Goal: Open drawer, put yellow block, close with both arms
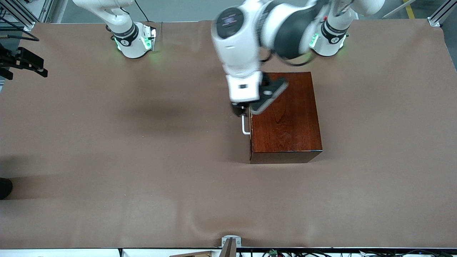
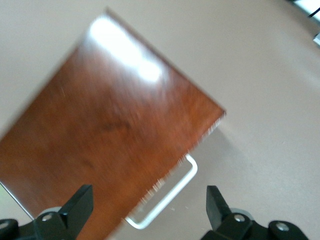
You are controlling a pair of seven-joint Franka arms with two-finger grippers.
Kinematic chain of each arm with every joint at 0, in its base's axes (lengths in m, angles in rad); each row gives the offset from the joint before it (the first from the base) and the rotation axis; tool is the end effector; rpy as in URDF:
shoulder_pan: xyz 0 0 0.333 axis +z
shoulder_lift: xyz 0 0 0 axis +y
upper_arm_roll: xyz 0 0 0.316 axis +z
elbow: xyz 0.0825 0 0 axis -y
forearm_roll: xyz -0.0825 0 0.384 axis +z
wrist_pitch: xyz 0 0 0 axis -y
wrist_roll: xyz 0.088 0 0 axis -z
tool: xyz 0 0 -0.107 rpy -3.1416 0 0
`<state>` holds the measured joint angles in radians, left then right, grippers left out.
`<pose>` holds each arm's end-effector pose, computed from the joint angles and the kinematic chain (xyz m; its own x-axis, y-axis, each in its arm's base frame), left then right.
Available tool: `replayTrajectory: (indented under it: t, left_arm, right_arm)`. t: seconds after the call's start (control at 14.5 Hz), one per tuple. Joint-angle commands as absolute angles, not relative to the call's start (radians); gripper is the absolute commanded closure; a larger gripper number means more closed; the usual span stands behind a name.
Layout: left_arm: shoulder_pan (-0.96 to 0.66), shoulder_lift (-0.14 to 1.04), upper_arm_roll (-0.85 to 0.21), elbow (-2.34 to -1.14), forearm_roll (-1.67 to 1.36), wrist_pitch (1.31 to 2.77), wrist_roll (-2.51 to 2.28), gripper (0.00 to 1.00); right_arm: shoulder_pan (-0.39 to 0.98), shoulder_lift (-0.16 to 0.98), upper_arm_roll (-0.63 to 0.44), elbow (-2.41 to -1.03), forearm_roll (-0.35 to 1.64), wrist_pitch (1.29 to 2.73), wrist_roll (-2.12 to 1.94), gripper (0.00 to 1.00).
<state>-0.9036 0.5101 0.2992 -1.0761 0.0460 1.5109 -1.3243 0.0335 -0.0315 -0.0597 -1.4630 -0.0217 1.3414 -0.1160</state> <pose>0.5358 -0.4312 0.5436 0.7659 0.6200 0.1701 0.6393 -0.7625 -0.0996 0.5191 -0.0169 0.6720 0.9922 0.0851 -0.0917 0.0862 -0.9962 0.0091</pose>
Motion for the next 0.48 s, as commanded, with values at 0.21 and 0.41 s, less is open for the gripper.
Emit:
replayTrajectory:
  t: [0.21,0.41]
  left_arm:
    - [-0.701,0.327,0.276,-1.126,0.041,1.376,-0.795,0.0]
    - [-0.612,0.249,0.276,-1.195,0.019,1.38,-0.633,0.0]
  right_arm:
    - [0.015,-0.043,-0.06,-1.47,0.043,1.335,-0.118,0.0]
    - [0.017,-0.044,-0.058,-1.47,0.043,1.333,-0.12,0.0]
